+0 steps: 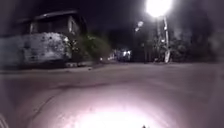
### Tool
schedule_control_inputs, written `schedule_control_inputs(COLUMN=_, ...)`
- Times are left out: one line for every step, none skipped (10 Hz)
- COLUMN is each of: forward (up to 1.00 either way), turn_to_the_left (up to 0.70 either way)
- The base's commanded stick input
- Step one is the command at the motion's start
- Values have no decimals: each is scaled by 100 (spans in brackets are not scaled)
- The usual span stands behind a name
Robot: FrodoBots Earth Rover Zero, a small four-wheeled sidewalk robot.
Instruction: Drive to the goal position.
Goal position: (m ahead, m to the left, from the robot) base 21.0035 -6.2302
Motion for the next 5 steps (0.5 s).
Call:
schedule_control_inputs(forward=70, turn_to_the_left=1)
schedule_control_inputs(forward=70, turn_to_the_left=1)
schedule_control_inputs(forward=70, turn_to_the_left=1)
schedule_control_inputs(forward=70, turn_to_the_left=1)
schedule_control_inputs(forward=66, turn_to_the_left=1)
